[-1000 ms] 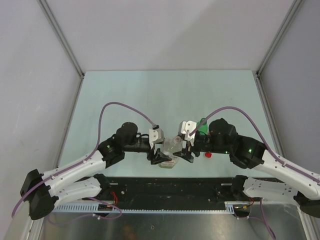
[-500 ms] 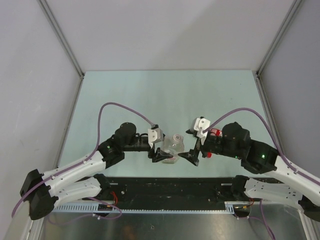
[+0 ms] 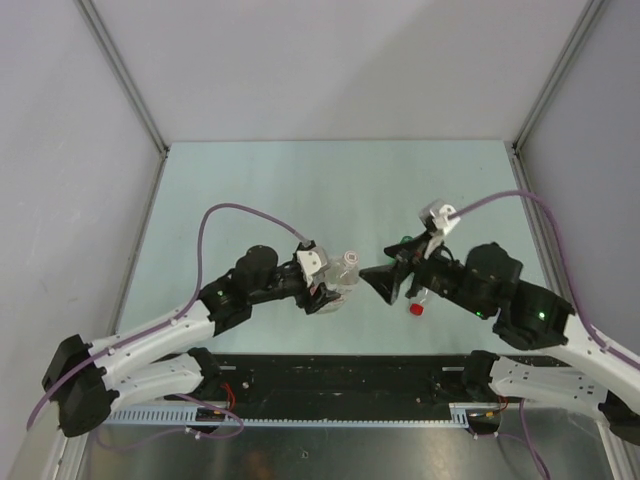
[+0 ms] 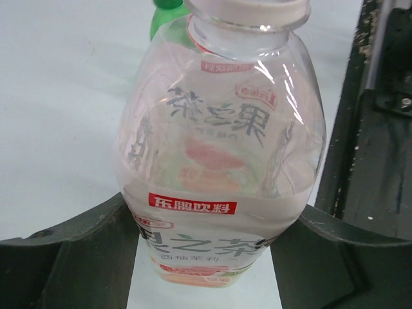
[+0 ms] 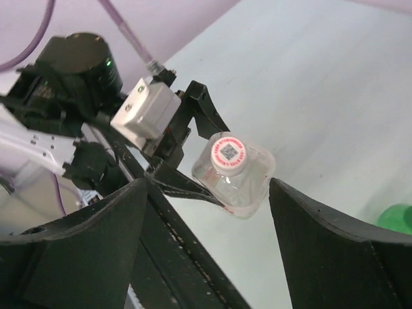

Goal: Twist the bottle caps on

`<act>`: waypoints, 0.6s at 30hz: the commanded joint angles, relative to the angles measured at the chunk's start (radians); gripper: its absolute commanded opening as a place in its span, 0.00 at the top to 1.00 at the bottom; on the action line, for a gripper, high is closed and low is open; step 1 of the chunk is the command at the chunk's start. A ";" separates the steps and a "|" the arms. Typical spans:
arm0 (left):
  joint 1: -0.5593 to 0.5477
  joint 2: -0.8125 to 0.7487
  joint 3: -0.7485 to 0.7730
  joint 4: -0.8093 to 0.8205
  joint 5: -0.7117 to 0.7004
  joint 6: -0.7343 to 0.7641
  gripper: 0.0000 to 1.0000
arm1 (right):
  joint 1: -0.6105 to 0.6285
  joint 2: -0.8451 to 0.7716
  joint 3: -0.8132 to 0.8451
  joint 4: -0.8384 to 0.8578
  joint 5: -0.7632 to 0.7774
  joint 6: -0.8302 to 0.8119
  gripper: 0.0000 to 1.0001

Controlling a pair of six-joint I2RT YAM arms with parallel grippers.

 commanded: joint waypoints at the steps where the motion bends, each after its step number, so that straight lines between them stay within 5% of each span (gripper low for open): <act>1: 0.004 0.026 0.057 0.014 -0.115 0.004 1.00 | -0.001 0.131 0.101 -0.061 0.127 0.224 0.20; 18: 0.003 0.069 0.076 0.009 -0.120 0.020 1.00 | -0.081 0.335 0.174 -0.070 0.150 0.343 0.32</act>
